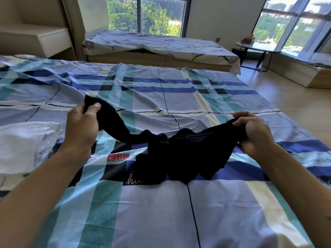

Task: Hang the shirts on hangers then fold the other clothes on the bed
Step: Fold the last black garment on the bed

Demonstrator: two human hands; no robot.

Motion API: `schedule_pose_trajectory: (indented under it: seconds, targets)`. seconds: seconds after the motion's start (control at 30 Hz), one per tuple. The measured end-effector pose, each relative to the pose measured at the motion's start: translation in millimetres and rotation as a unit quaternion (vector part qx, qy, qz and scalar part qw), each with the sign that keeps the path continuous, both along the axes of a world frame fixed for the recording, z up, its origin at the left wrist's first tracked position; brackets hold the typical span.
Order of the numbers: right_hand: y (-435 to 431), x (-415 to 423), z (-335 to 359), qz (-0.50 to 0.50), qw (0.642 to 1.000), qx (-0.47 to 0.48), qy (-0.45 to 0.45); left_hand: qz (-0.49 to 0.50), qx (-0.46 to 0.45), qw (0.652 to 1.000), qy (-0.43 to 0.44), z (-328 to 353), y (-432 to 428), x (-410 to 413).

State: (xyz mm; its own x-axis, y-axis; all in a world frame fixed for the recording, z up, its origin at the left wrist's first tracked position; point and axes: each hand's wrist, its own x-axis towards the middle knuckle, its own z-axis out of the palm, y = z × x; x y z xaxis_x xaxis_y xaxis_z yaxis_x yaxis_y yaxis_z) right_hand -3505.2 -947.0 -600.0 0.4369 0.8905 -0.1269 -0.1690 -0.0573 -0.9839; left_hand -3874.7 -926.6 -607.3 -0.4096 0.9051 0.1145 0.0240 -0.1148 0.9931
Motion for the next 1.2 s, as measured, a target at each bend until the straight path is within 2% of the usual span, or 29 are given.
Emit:
schedule_pose_trajectory:
  seconds: [0.1,0.13,0.17,0.2,0.23,0.27,0.3,0.37,0.4,0.47,0.5,0.6,0.7,0.9,1.0,1.1,1.2]
  targets:
    - [-2,-1,-6,0.028,0.999,-0.011,0.022,-0.049,-0.026,0.998,0.024,-3,-2,-1]
    - [-4,-5,-6,0.049,0.998,-0.006,0.036,-0.072,-0.039,0.995,0.062,-7,-3,3]
    - [-7,-10,-5,0.074,0.996,0.003,0.049,-0.085,-0.055,0.985,0.136,-11,-3,7]
    - [-10,-18,-5,0.106,0.992,0.015,0.060,-0.085,-0.074,0.959,0.261,-16,-5,12]
    - [-14,-26,-3,0.145,0.987,0.027,0.067,-0.072,-0.080,0.913,0.394,-22,-8,19]
    - [-17,-36,-2,0.190,0.978,0.038,0.073,-0.057,-0.038,0.866,0.494,-26,-13,28]
    - [-21,-46,-2,0.238,0.967,0.047,0.079,-0.074,0.030,0.840,0.537,-29,-18,36]
    - [-28,-66,-1,0.328,0.939,0.058,0.089,-0.209,0.154,0.821,0.509,-29,-30,54]
    - [-32,-76,0,0.366,0.924,0.066,0.089,-0.285,0.177,0.816,0.472,-30,-34,62]
    - [-37,-90,2,0.419,0.901,0.085,0.077,-0.387,0.171,0.816,0.395,-33,-38,74]
    - [-38,-95,4,0.429,0.896,0.093,0.066,-0.406,0.165,0.823,0.361,-35,-37,77]
    - [-37,-95,7,0.410,0.904,0.117,0.019,-0.393,0.181,0.843,0.321,-33,-38,80]
    - [-33,-89,8,0.389,0.910,0.140,-0.026,-0.377,0.174,0.852,0.317,-32,-38,77]
    - [-34,-86,9,0.383,0.895,0.165,-0.159,-0.346,0.183,0.869,0.303,-25,-39,80]
    - [-35,-84,8,0.380,0.872,0.166,-0.259,-0.342,0.166,0.893,0.241,-27,-38,82]
    - [-32,-84,2,0.344,0.828,0.179,-0.405,-0.329,0.152,0.913,0.187,-30,-36,81]
    - [-27,-84,-4,0.303,0.813,0.183,-0.463,-0.285,0.173,0.919,0.213,-23,-38,84]
